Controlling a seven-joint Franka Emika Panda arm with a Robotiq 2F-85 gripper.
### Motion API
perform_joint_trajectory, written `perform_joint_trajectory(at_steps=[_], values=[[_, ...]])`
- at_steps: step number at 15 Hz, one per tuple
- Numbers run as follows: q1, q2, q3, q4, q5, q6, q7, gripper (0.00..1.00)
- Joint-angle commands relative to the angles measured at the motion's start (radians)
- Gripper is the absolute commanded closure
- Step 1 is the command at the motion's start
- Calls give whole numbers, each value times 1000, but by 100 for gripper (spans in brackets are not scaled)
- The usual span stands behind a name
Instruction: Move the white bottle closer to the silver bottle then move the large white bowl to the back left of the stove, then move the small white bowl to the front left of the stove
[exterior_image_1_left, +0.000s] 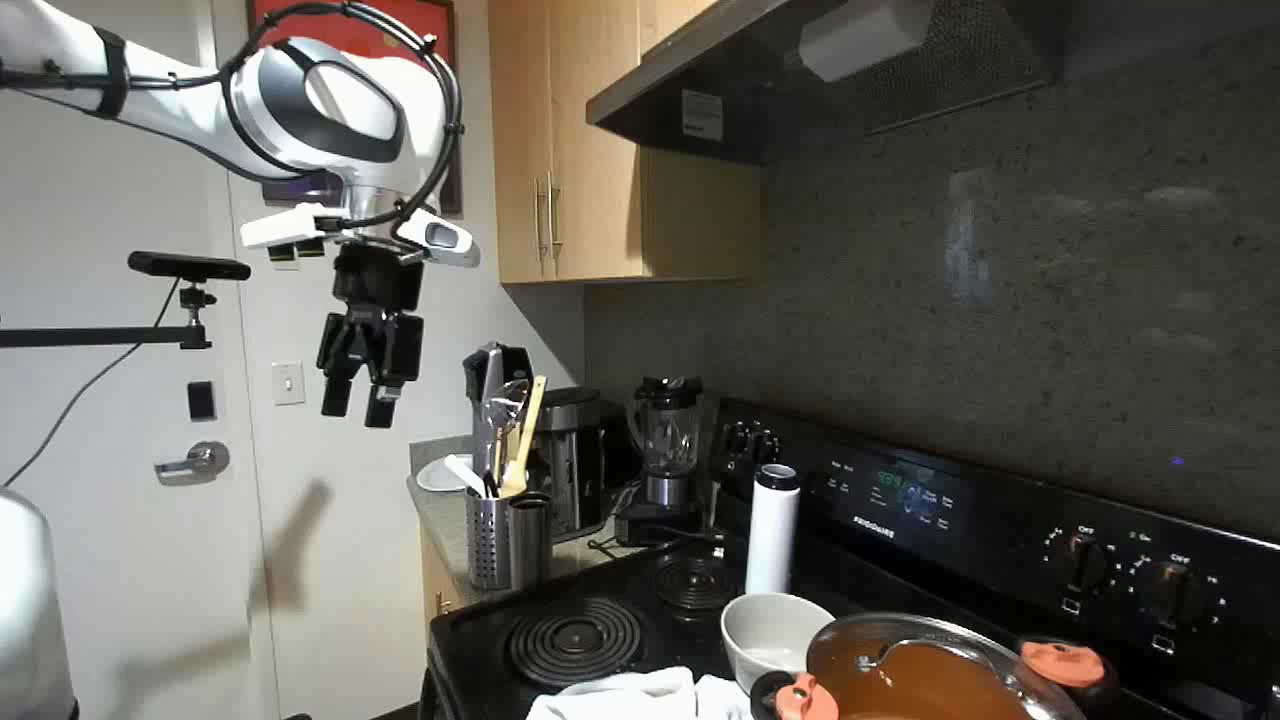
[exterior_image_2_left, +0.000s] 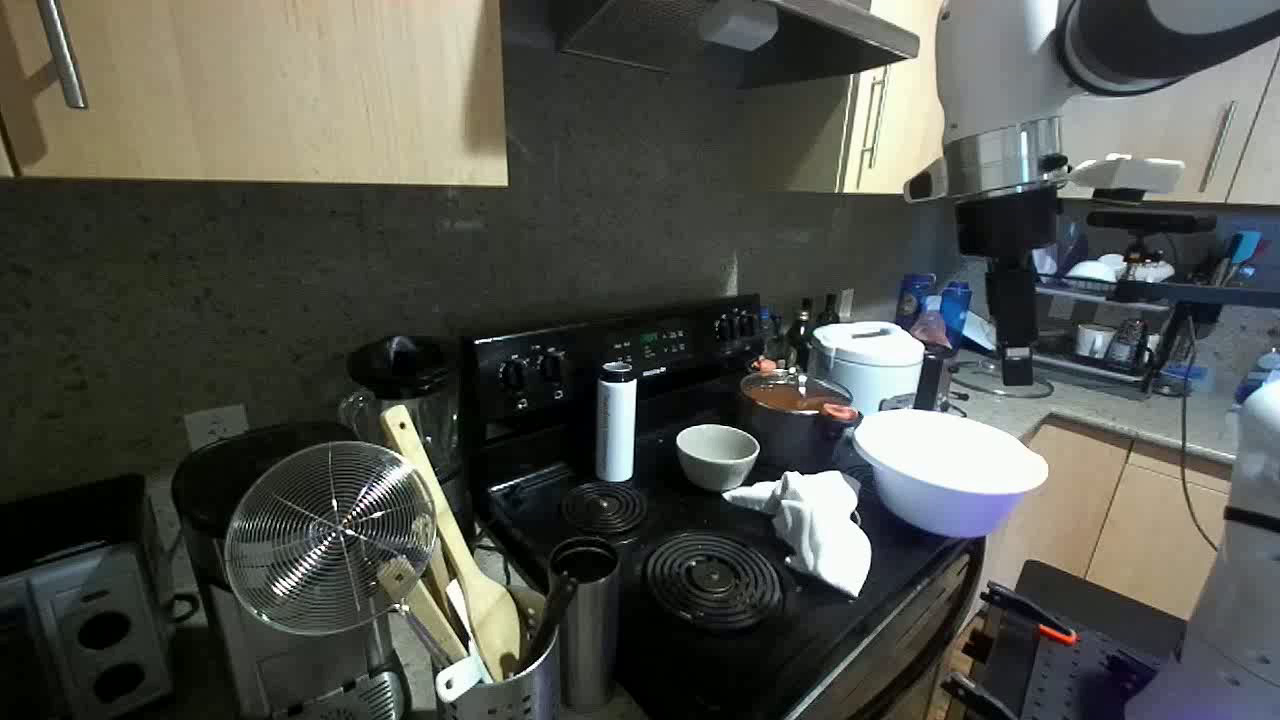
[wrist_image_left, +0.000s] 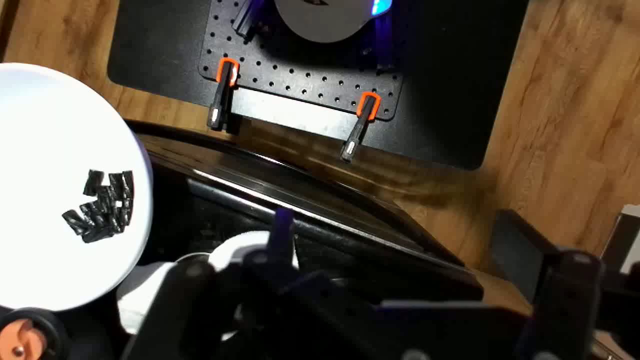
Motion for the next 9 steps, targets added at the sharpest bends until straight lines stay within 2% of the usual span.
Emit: perform_joint_trajectory(at_steps=[1,2,5,9], values=[[-5,0,4,2,2,-2,-3,0],[-5,0,4,2,2,-2,-3,0],[-8,66,19,2,-5,109,-2,0],[-10,219,2,45,14,373,-17,0]])
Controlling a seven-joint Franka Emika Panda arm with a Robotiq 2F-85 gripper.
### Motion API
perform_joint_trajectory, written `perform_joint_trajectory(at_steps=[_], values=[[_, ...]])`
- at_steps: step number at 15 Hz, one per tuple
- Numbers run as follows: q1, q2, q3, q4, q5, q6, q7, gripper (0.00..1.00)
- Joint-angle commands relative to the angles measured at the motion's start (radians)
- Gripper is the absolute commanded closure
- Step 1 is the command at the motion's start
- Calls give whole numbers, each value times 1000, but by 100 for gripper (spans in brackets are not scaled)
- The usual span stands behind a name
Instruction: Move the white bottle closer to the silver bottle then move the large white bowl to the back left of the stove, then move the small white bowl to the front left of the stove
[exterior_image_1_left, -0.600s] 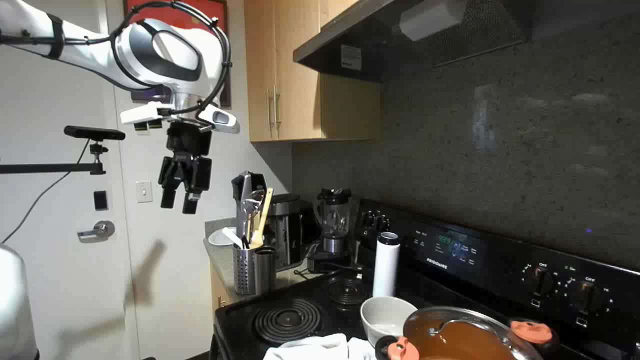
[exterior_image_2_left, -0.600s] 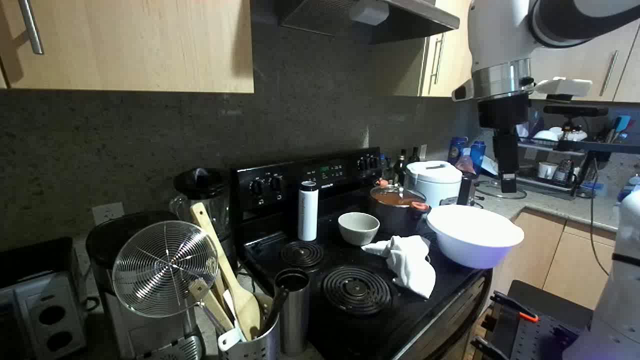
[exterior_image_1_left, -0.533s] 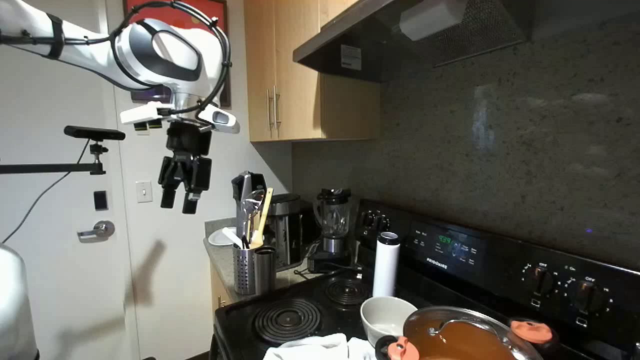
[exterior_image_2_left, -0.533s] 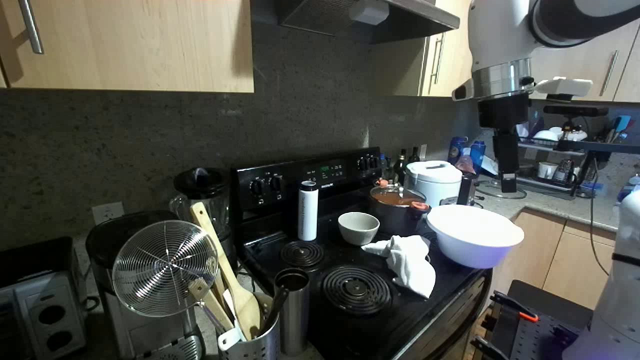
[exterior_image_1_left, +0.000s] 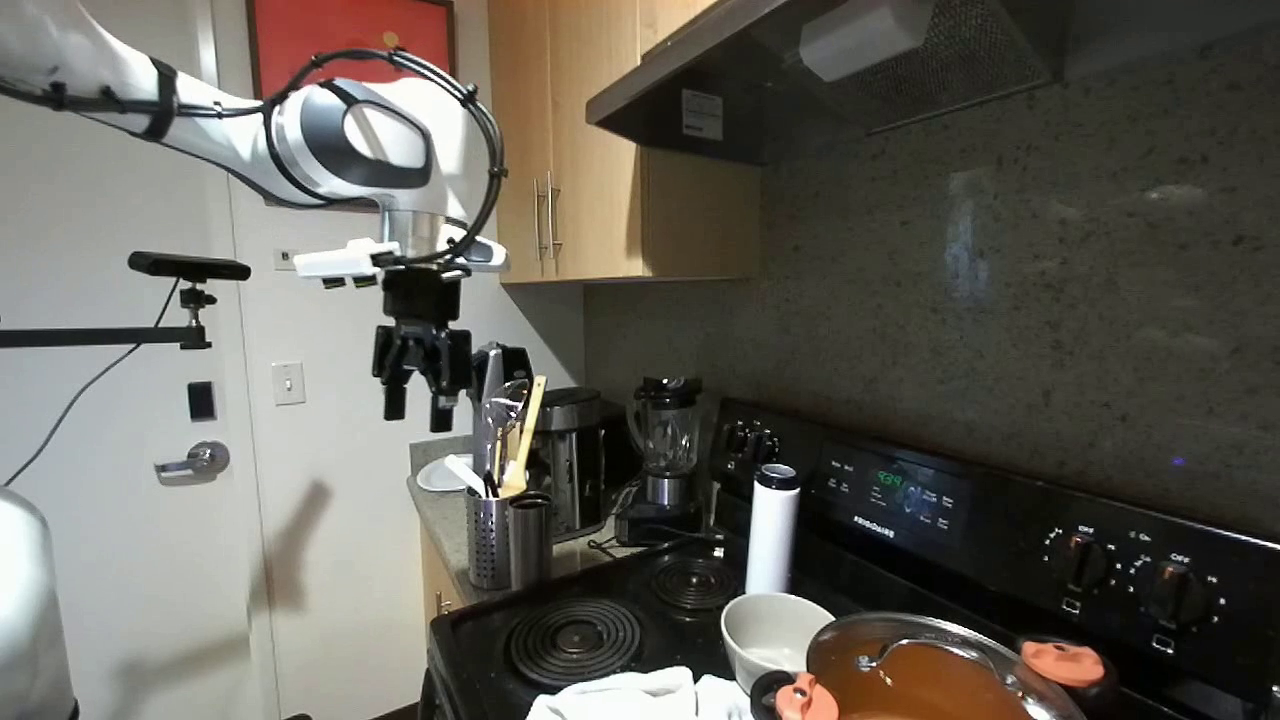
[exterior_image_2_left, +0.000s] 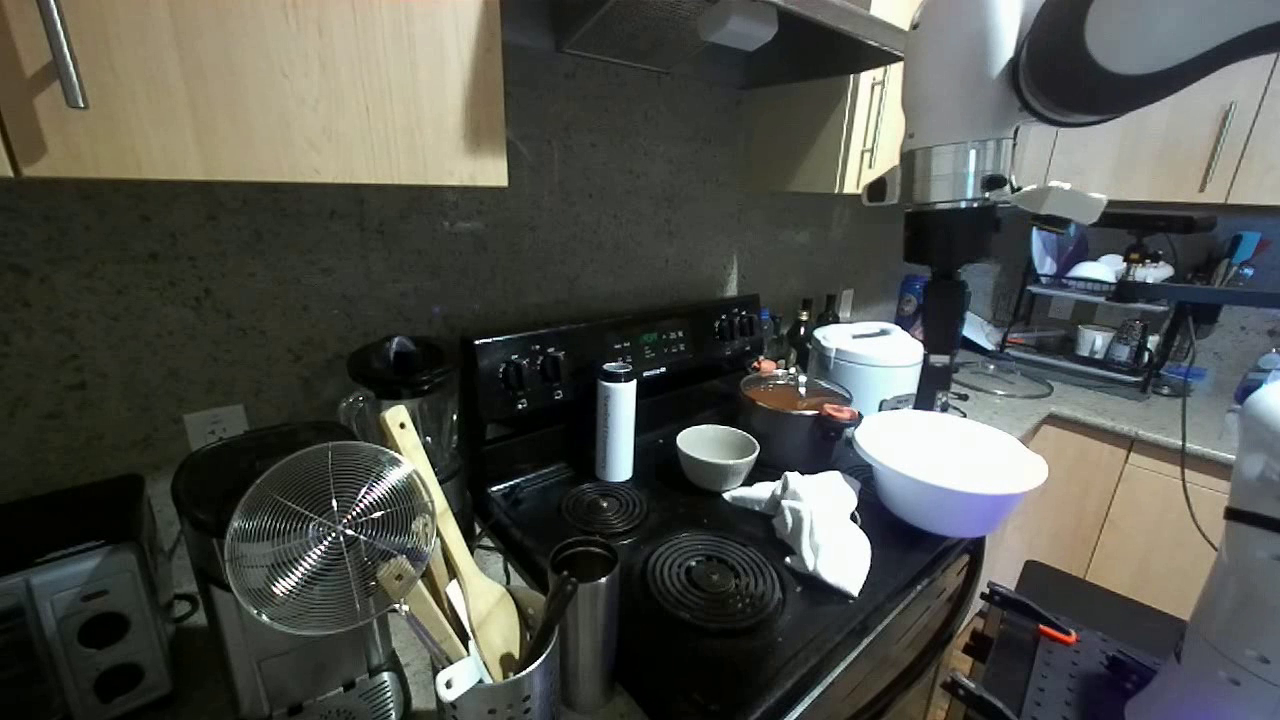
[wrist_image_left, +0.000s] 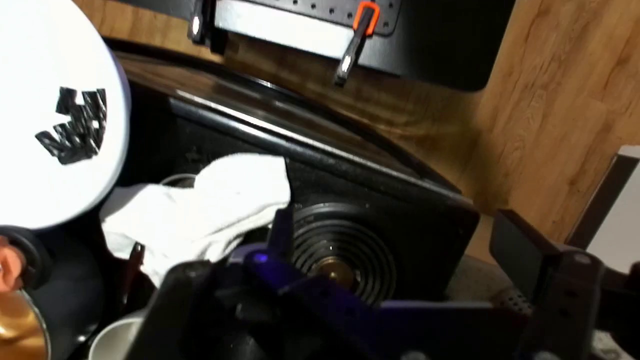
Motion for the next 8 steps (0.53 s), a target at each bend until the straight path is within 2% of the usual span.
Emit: perform_joint_trajectory(at_steps=[1,6,8], values=[[-15,172,1,62,-1,227,-10,0],[-80,460,4,184,-84,630,74,0],[-113,583,3,273,-156,712,158,0]])
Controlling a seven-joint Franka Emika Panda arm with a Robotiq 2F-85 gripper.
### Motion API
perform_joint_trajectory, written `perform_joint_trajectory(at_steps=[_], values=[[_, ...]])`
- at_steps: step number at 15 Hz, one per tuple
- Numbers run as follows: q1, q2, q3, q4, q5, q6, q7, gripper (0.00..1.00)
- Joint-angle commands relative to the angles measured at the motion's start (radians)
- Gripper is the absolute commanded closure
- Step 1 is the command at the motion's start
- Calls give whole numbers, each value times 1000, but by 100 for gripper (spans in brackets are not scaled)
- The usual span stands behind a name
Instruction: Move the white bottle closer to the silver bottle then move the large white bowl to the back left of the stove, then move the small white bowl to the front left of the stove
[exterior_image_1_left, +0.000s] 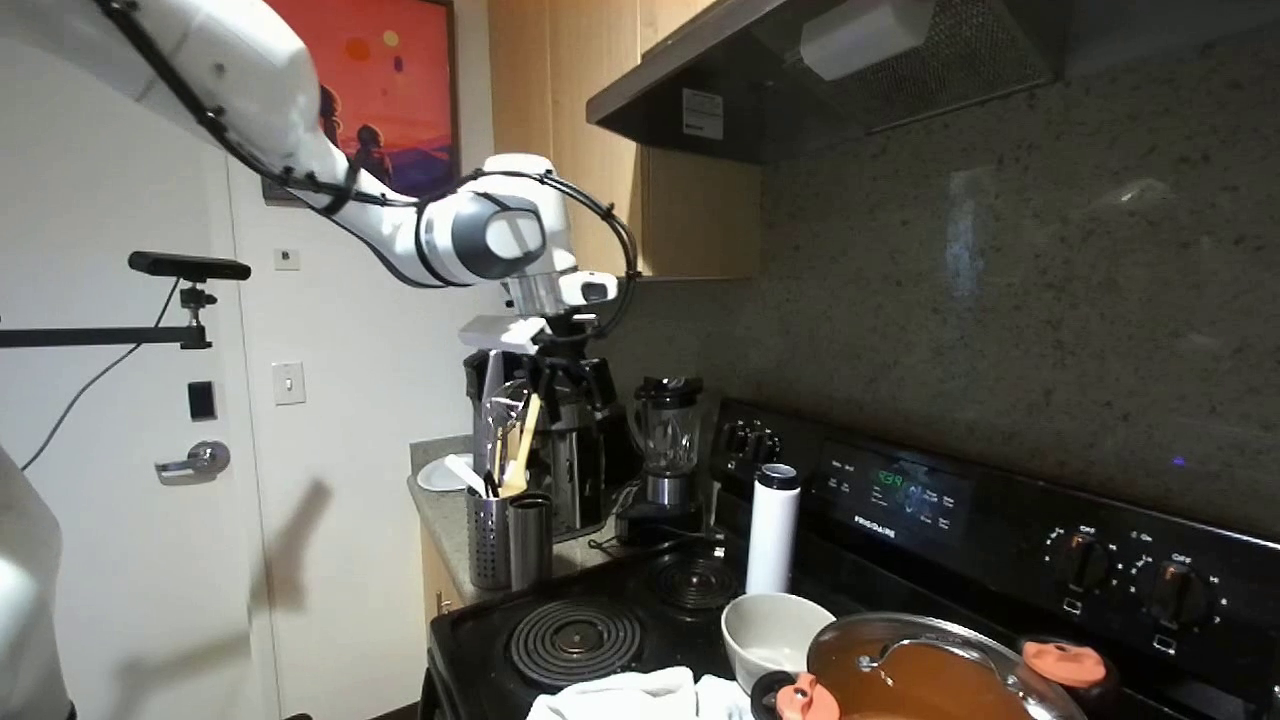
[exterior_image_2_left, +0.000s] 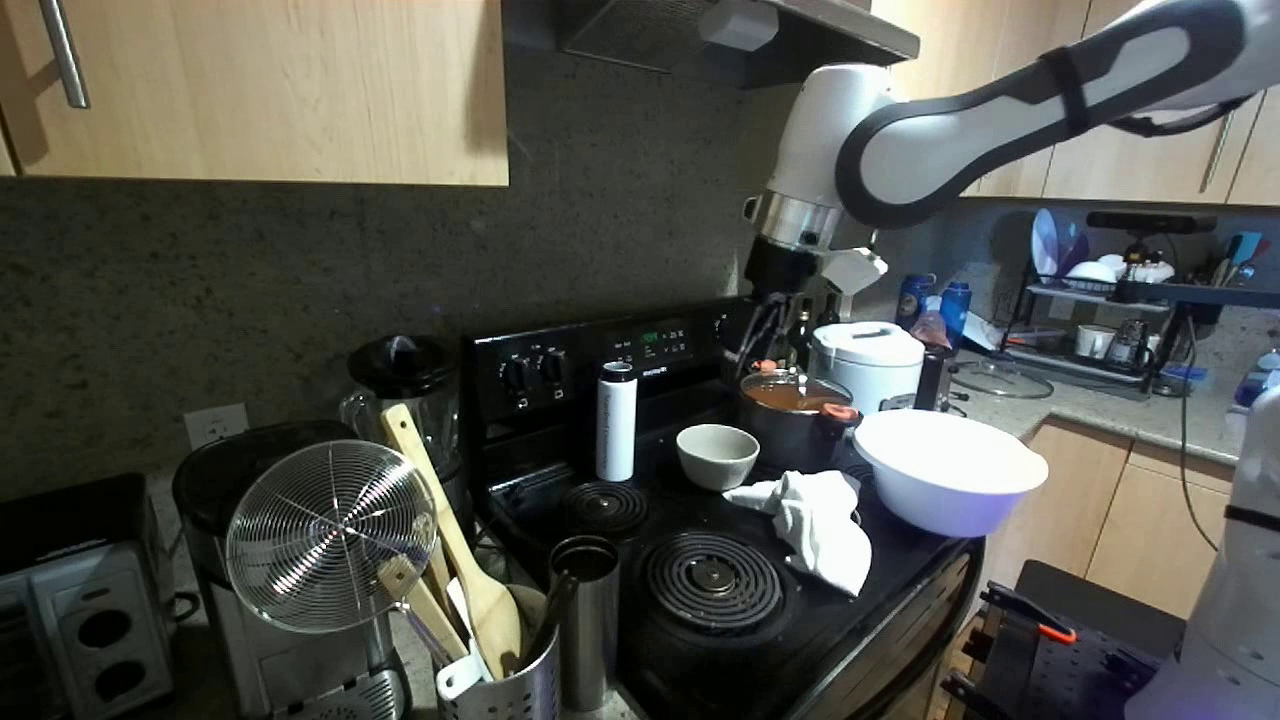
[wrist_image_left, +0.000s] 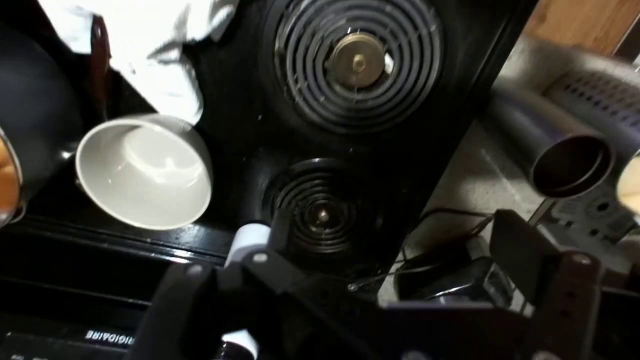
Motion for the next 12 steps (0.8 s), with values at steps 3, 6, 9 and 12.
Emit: perform_joint_trajectory(at_steps=[3,6,9,12], values=[[-58,340,-18,309,-195,112,283,0],[-21,477,-72,495,-277,78,469,0],[34,597,-139,662,-333,33,626,0],[86,701,-205,796,-373,-26,749,0]])
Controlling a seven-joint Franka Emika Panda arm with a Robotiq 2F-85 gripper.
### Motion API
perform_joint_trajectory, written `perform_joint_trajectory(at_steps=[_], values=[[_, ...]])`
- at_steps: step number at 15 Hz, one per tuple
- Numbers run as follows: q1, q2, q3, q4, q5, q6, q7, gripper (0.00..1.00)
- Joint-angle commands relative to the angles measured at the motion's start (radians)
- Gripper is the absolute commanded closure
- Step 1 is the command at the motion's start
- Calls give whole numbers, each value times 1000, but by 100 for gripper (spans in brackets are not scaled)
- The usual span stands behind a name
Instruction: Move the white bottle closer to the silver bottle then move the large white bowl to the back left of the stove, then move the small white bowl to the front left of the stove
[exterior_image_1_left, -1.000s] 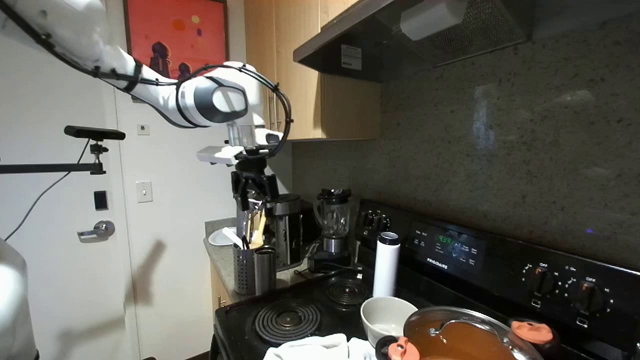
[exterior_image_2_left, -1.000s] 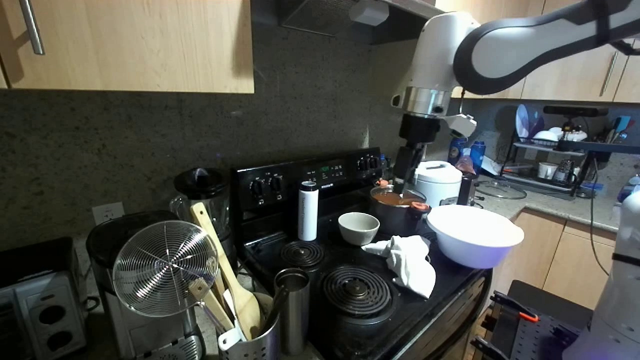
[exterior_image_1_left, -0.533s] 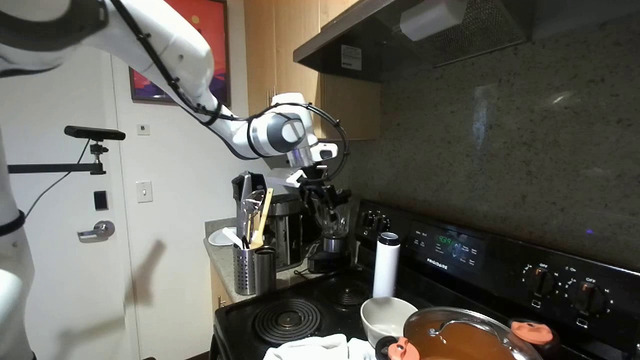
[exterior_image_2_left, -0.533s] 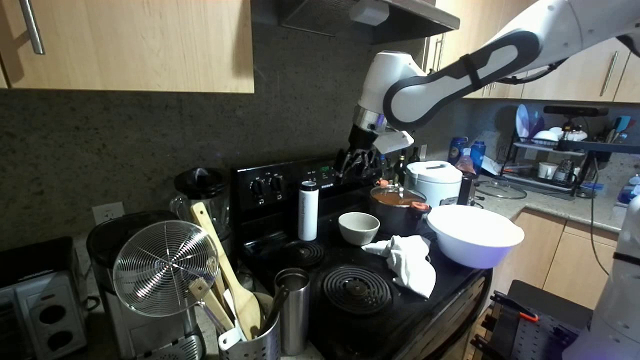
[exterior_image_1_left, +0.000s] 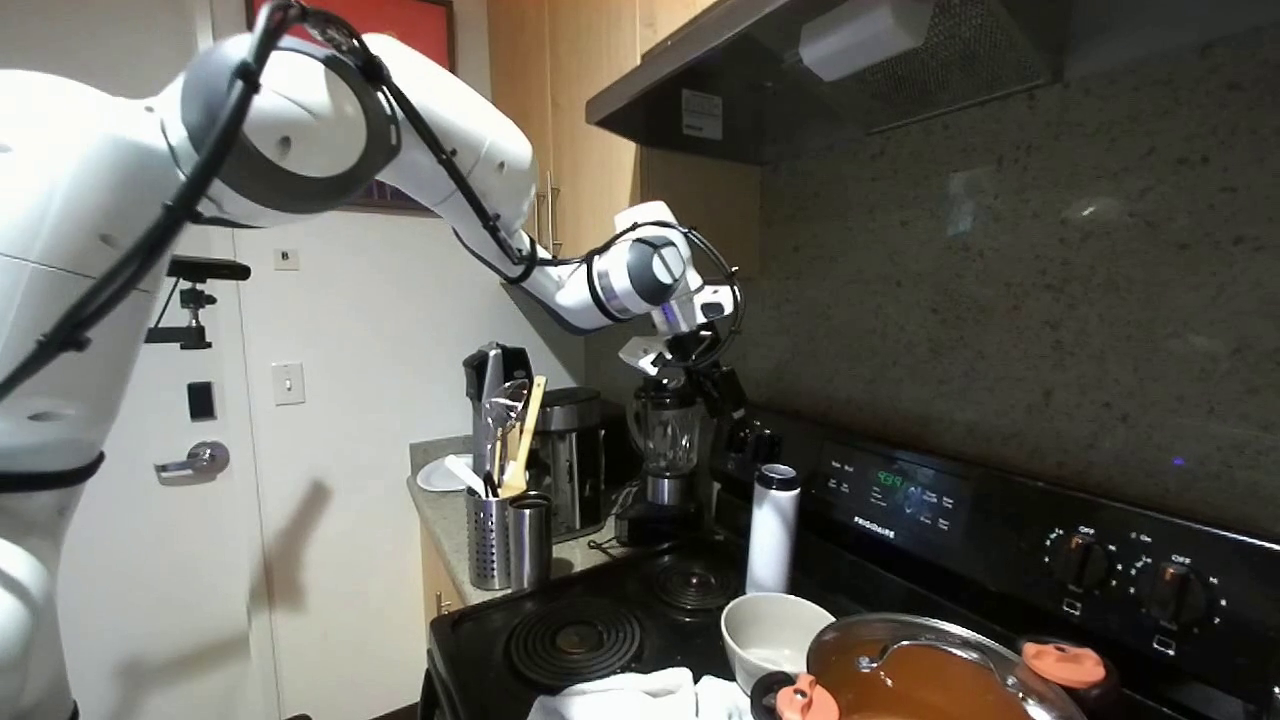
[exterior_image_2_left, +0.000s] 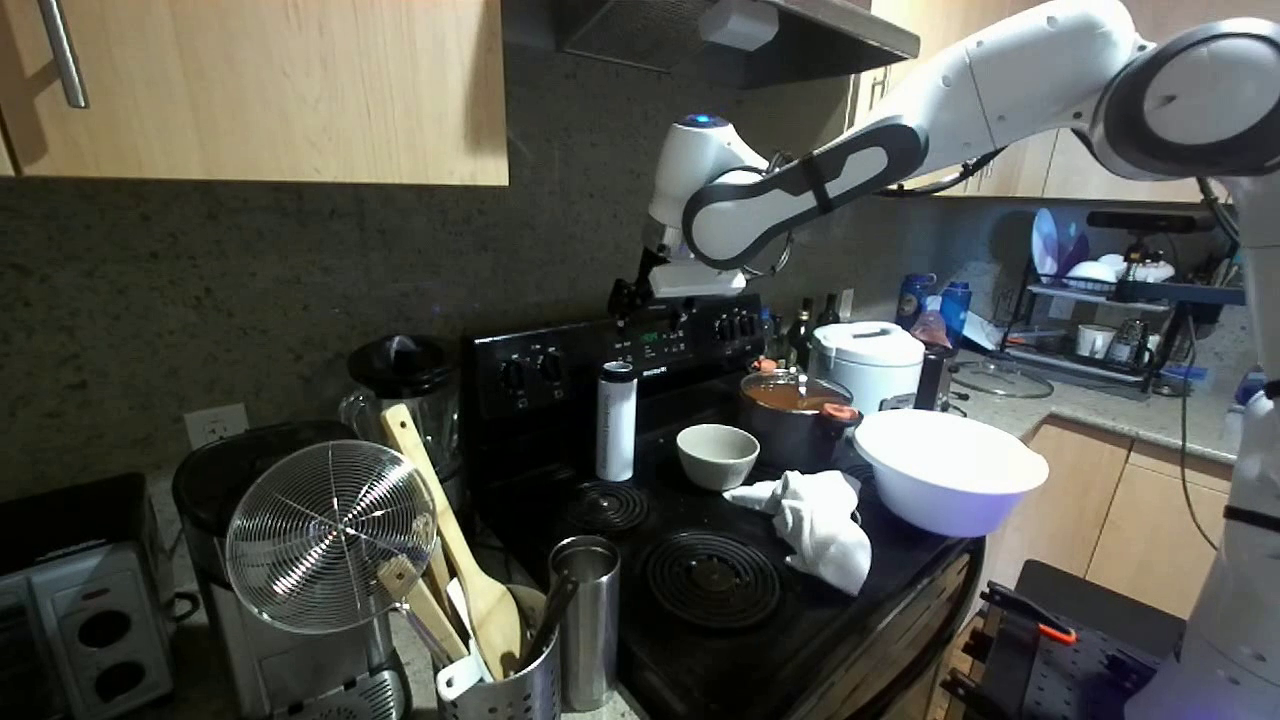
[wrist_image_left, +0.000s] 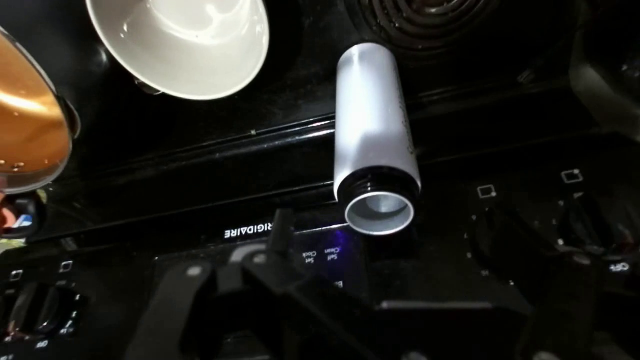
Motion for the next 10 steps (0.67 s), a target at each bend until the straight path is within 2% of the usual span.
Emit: perform_joint_trajectory(at_steps=[1,5,10], values=[[64,139,-72,190,-45,-94,142,0],[95,232,-126,280,-44,-105,248,0],[110,300,-183,334,-46,-112,355,0]])
